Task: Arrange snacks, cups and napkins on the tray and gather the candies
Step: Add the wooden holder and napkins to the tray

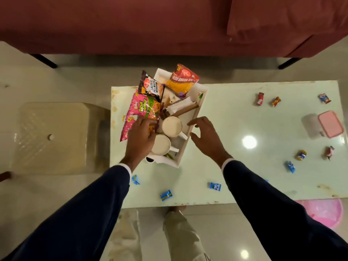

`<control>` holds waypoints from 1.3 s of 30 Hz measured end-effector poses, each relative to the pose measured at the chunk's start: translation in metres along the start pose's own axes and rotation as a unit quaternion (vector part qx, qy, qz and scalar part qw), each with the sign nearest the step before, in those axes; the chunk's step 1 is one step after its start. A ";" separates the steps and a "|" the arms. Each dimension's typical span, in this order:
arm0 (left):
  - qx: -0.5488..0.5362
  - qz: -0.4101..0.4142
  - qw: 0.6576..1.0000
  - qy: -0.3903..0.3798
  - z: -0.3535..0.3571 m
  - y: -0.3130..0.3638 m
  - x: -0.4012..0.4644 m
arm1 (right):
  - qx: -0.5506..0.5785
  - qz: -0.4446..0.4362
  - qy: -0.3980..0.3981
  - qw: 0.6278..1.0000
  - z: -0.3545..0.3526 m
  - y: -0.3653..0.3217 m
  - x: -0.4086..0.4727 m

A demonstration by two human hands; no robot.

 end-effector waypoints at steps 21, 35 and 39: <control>-0.324 -0.486 0.806 -0.091 0.072 -0.107 -0.055 | -0.149 0.128 0.028 0.980 -0.026 0.043 0.126; -0.232 -0.485 0.842 0.044 0.093 -0.114 -0.048 | -0.133 0.127 -0.087 0.979 -0.025 0.100 0.193; -0.287 -0.506 0.811 0.070 0.102 -0.108 -0.049 | -0.164 0.087 -0.119 0.975 -0.028 0.107 0.193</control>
Point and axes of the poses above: each hand's wrist, its own x-axis towards the middle knuckle, its own z-axis out of the palm, y = z × x, the point moved 5 cm from there along x, towards the middle knuckle, and after that the axes turned 8 degrees about -z, right-handed, at the moved point
